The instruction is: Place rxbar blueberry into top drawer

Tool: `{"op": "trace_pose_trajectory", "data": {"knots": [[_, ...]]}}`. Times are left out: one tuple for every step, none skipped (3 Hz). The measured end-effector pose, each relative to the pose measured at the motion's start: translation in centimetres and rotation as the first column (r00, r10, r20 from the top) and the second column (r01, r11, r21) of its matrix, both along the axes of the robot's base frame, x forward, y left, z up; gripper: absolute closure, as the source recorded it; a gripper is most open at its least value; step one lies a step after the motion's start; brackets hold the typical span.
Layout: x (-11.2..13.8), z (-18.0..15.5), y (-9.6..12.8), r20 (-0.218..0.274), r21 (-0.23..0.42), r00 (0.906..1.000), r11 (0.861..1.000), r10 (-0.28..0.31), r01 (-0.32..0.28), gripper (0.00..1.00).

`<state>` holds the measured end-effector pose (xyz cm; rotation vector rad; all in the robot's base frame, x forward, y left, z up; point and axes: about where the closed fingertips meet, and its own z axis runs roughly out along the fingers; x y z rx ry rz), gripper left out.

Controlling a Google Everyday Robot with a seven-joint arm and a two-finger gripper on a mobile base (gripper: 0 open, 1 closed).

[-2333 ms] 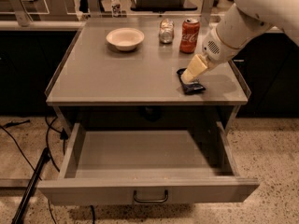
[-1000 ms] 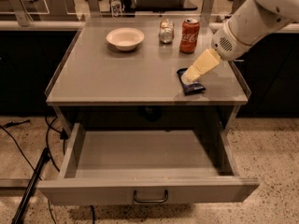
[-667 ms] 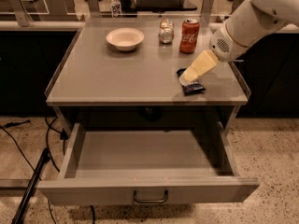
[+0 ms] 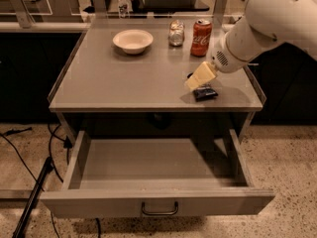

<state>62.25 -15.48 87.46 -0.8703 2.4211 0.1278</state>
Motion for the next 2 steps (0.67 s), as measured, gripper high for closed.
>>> {"op": "trace_pose_trajectory", "data": {"knots": [[1.0,-1.0,0.2,0.012,0.001,0.9994,1.0,-0.031,0.031,0.35],[2.2,-2.4,-0.4,0.005,0.016,0.9975,0.997,-0.071,0.071,0.35]]}}
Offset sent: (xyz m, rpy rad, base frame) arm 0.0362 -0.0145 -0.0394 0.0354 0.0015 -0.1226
